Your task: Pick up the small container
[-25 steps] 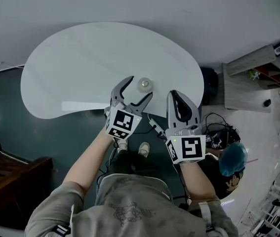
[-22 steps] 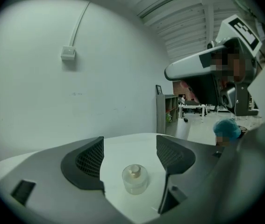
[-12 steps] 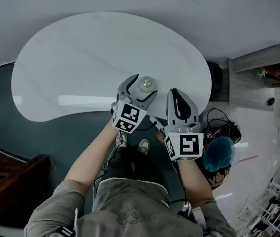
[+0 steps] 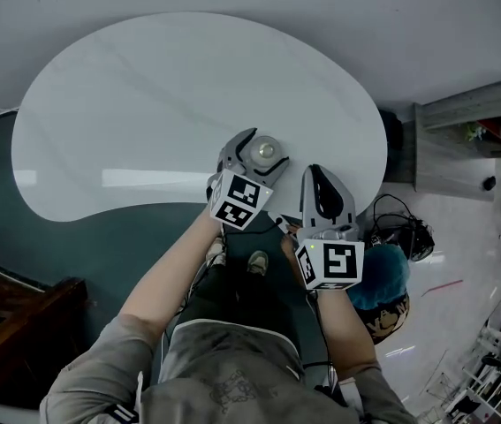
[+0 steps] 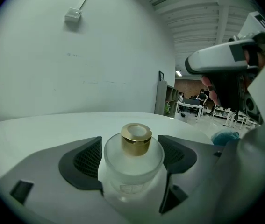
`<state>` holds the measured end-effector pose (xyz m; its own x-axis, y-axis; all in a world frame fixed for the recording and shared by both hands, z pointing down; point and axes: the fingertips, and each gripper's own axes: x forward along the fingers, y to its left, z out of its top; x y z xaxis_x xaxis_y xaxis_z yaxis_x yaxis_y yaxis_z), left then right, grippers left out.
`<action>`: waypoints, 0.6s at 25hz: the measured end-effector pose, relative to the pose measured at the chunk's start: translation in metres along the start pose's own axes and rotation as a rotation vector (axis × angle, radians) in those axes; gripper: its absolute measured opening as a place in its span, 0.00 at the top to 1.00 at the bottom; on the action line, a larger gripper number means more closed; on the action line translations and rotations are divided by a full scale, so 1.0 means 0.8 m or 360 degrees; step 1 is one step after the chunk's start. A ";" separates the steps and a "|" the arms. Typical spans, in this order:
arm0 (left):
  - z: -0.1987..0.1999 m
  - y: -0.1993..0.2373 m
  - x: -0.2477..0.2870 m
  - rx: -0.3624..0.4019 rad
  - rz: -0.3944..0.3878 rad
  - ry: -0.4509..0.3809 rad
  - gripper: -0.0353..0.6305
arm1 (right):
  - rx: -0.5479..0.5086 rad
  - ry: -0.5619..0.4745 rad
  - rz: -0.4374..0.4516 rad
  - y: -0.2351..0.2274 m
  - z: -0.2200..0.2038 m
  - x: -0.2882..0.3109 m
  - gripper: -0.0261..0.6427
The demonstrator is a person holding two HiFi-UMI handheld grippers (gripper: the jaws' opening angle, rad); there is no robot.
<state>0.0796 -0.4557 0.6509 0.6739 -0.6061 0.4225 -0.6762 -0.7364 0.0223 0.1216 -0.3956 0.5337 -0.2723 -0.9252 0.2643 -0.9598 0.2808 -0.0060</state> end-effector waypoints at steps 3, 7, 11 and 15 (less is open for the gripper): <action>-0.007 0.000 0.008 0.0011 -0.0008 0.0017 0.42 | 0.0007 0.0004 -0.0013 -0.002 -0.009 0.002 0.91; -0.014 0.000 0.016 0.0035 0.0008 0.0026 0.42 | 0.0021 0.0005 -0.0015 -0.005 -0.021 0.002 0.91; -0.014 -0.002 0.016 0.0089 0.0022 0.0045 0.42 | 0.0022 0.0010 -0.0008 -0.005 -0.027 0.000 0.91; -0.017 -0.005 0.017 0.0128 -0.0013 0.0089 0.43 | 0.0013 0.0006 0.0010 -0.002 -0.028 0.001 0.91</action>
<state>0.0876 -0.4572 0.6690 0.6601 -0.5839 0.4726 -0.6432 -0.7643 -0.0459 0.1242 -0.3908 0.5558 -0.2784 -0.9224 0.2678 -0.9585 0.2848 -0.0154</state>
